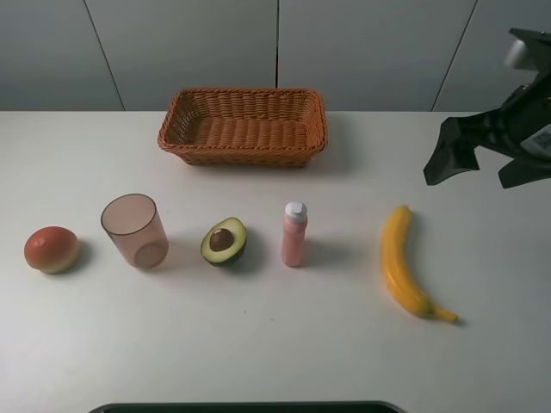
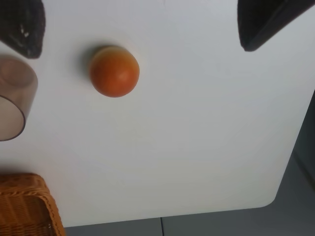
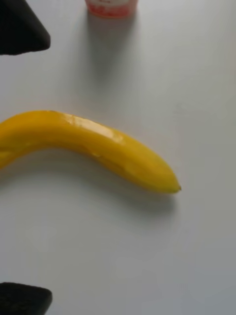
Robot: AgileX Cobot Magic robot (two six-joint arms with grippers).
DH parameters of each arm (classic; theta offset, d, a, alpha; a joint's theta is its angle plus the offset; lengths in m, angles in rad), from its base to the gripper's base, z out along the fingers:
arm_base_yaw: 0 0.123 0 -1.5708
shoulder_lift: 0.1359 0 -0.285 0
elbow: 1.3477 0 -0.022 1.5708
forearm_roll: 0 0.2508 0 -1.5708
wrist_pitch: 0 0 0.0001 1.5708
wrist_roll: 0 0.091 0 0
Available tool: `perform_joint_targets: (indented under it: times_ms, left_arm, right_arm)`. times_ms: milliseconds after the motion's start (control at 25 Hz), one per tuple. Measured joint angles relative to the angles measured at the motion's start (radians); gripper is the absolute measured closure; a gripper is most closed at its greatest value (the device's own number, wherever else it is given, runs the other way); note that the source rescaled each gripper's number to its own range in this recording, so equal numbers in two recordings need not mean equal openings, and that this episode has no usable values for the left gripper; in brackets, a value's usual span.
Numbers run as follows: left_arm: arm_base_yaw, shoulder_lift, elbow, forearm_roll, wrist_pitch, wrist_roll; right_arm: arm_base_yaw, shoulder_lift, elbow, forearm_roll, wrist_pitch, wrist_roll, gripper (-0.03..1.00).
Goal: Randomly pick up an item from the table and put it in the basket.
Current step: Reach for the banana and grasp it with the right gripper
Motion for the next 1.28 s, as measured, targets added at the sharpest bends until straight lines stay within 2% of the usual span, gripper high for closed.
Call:
perform_joint_targets:
  times_ms: [320,480,640,880,1120,1200,1240,1280]
  left_arm:
    - [0.000,0.000,0.000,0.000,0.000,0.000]
    - [0.000,0.000,0.000,0.000,0.000,0.000]
    - [0.000,0.000,0.000,0.000,0.000,0.000]
    - [0.000,0.000,0.000,0.000,0.000,0.000]
    - [0.000,0.000,0.000,0.000,0.000,0.000]
    - [0.000,0.000,0.000,0.000,0.000,0.000]
    - [0.000,0.000,0.000,0.000,0.000,0.000]
    - [0.000,0.000,0.000,0.000,0.000,0.000]
  right_arm:
    - [0.063,0.294,0.002,0.080,-0.117,0.018,-0.03]
    - [0.064,0.392,0.002,0.106,-0.141,0.019,0.04]
    - [0.065,0.464,0.002,0.121,-0.145,0.019,0.10]
    - [0.099,0.516,0.010,0.137,-0.204,0.018,0.11]
    - [0.100,0.537,0.010,0.150,-0.218,0.018,0.12]
    - [0.100,0.539,0.010,0.150,-0.219,0.018,0.18]
    - [0.100,0.539,0.010,0.150,-0.219,0.018,0.25]
    - [0.100,0.541,0.010,0.150,-0.219,0.018,0.38]
